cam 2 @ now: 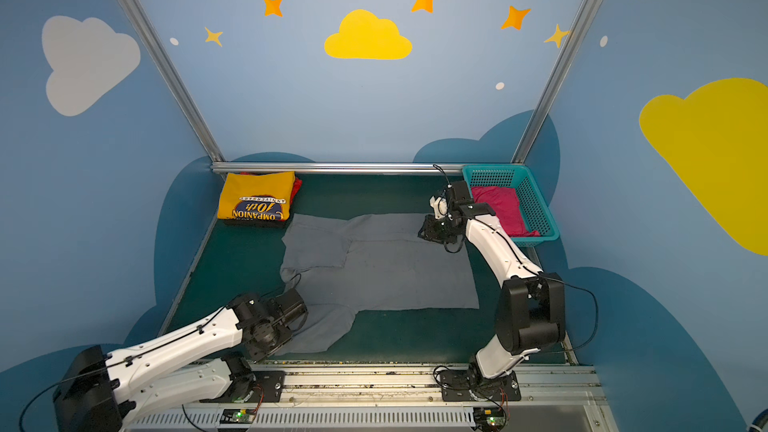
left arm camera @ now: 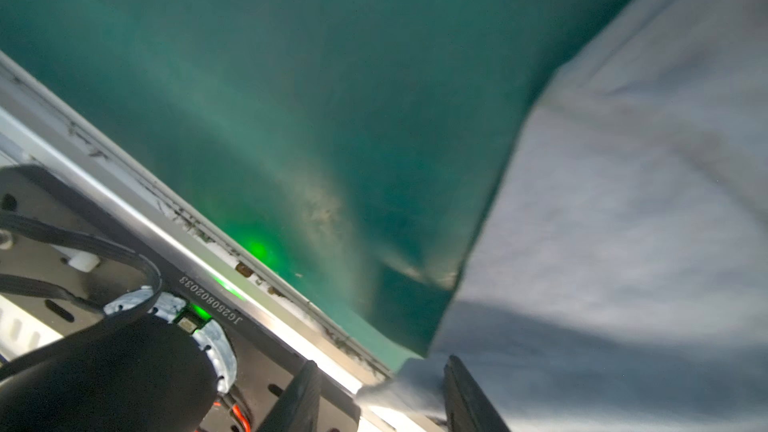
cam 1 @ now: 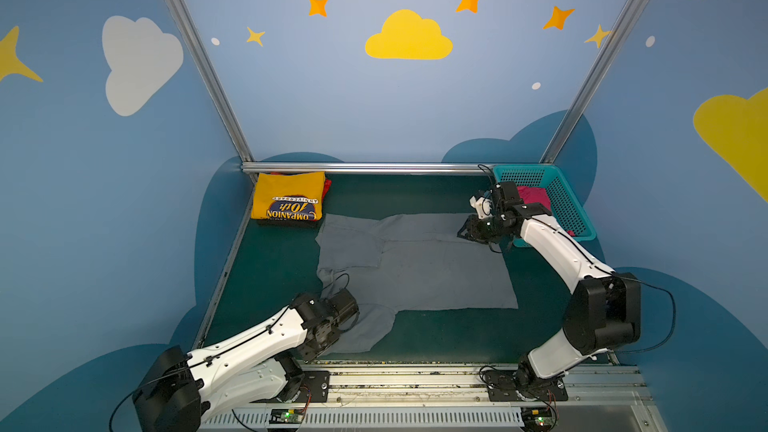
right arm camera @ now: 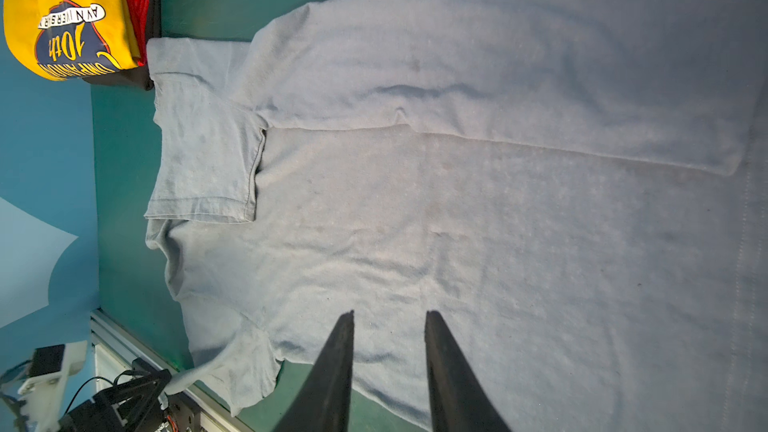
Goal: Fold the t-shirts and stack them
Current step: 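Move the left gripper to the near hem while the right stays by the basket, then grasp the grey t-shirt's near corners with the left and right grippers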
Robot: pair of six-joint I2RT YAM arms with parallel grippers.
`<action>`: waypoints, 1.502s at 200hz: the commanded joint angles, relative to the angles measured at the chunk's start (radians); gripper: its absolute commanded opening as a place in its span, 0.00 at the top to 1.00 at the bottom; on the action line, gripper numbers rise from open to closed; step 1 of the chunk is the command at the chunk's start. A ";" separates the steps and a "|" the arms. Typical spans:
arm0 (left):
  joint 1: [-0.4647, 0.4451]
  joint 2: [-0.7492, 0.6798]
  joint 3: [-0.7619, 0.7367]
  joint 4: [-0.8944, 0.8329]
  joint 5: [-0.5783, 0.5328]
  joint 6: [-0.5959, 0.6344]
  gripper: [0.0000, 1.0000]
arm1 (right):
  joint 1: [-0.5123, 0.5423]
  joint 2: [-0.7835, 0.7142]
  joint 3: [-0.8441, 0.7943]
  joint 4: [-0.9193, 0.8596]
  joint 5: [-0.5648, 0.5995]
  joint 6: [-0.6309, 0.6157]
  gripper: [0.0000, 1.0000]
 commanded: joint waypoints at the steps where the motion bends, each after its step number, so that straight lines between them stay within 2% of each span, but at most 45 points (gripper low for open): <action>1: -0.049 -0.022 -0.003 -0.021 -0.022 -0.122 0.51 | 0.003 -0.034 -0.011 0.003 0.001 0.004 0.68; 59: -0.098 -0.020 -0.052 0.051 -0.039 -0.177 0.55 | 0.006 -0.027 -0.013 0.003 -0.005 0.008 0.68; 84: -0.100 -0.015 -0.055 0.046 -0.056 -0.184 0.59 | 0.005 -0.024 -0.013 0.004 -0.005 0.008 0.68; 141: -0.102 -0.064 -0.063 0.053 -0.073 -0.198 0.74 | 0.007 -0.012 -0.026 0.008 -0.001 0.010 0.68; 185: -0.105 -0.096 -0.062 0.065 -0.080 -0.202 0.95 | 0.007 -0.001 -0.028 0.010 0.001 0.012 0.68; 257: -0.092 -0.131 0.063 0.071 -0.177 -0.160 0.95 | -0.051 0.014 -0.047 -0.088 0.100 -0.008 0.66; 300: 0.054 -0.140 0.117 0.128 -0.144 -0.005 0.95 | -0.107 -0.032 -0.151 -0.133 0.200 0.007 0.64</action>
